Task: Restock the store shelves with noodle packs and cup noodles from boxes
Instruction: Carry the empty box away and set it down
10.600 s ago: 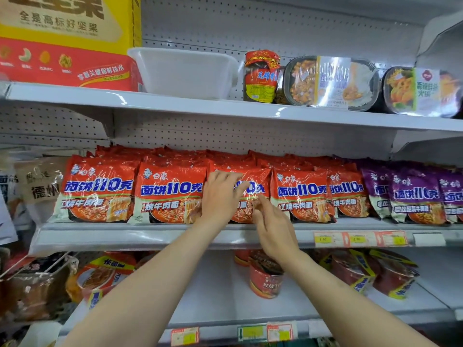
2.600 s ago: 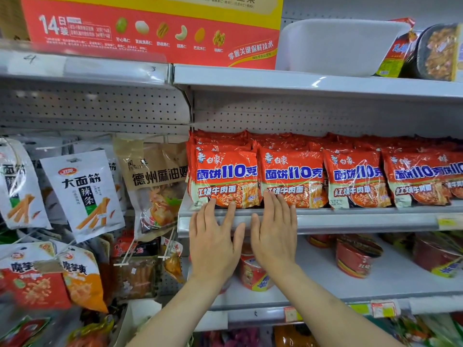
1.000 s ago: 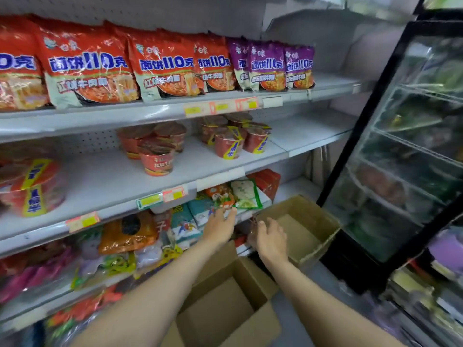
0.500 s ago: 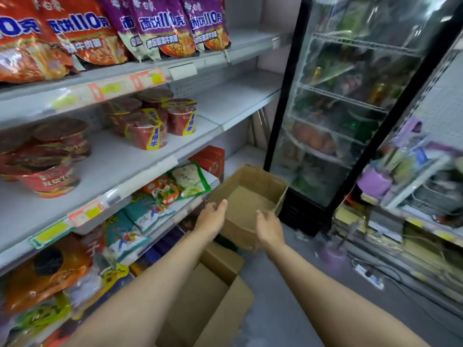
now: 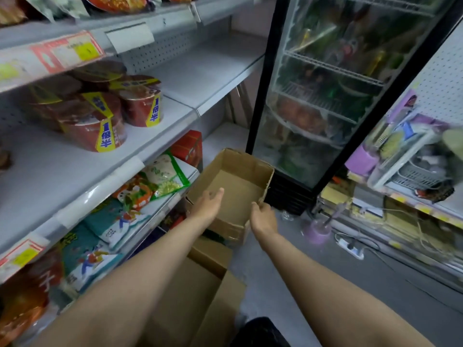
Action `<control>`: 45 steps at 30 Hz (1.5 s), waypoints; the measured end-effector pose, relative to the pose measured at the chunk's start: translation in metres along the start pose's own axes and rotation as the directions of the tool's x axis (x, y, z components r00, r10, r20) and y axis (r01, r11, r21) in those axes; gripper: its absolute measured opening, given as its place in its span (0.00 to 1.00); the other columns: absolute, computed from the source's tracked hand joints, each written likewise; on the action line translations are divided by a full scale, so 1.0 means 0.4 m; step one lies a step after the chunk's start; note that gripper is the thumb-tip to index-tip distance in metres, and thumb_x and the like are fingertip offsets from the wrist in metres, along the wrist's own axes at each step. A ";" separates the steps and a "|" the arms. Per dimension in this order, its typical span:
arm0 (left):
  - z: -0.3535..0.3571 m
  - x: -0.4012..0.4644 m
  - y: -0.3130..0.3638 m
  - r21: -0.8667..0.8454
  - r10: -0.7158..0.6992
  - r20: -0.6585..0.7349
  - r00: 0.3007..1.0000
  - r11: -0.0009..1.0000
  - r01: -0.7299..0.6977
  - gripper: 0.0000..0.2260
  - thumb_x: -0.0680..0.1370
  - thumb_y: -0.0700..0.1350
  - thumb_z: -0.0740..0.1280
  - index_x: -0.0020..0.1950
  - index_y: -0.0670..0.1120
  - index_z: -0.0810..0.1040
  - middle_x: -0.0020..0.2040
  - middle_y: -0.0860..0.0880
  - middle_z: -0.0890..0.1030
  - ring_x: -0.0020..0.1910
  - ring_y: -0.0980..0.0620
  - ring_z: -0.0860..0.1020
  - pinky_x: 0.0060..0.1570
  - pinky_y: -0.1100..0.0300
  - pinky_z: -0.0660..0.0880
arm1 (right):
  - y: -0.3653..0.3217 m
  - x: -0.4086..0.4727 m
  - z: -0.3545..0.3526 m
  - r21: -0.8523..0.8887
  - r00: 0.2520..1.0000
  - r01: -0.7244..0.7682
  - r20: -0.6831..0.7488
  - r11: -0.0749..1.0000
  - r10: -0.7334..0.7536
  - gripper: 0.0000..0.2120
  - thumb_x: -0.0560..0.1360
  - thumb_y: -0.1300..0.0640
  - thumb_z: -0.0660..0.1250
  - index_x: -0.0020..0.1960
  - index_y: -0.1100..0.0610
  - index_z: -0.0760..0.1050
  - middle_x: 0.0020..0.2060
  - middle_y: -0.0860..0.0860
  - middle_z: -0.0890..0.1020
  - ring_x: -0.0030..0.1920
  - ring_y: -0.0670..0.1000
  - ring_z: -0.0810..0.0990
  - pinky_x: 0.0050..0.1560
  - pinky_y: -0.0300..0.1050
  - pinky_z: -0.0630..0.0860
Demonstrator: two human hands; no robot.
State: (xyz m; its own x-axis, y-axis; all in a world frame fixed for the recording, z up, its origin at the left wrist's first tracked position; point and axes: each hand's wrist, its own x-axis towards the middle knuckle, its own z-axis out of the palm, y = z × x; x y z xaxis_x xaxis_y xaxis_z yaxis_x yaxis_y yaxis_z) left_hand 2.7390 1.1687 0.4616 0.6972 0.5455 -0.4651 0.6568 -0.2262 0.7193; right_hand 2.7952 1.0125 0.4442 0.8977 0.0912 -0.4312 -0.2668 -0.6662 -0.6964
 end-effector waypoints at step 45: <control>0.298 1.134 -0.090 0.036 -0.157 -0.081 0.984 0.986 0.160 0.37 0.79 0.65 0.62 0.81 0.47 0.57 0.78 0.42 0.63 0.76 0.39 0.63 0.73 0.40 0.64 | 0.200 1.034 0.235 -0.006 0.945 -0.316 0.089 0.949 0.315 0.27 0.84 0.43 0.56 0.77 0.58 0.63 0.71 0.60 0.73 0.71 0.64 0.71 0.67 0.58 0.70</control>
State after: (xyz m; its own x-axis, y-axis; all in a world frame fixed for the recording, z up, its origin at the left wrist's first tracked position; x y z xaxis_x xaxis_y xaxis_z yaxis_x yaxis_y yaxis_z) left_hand 3.0655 1.3281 0.1632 0.5596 0.6382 -0.5288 0.7701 -0.1645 0.6164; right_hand 3.1121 1.0667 0.1562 0.7332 -0.0579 -0.6776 -0.5342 -0.6655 -0.5212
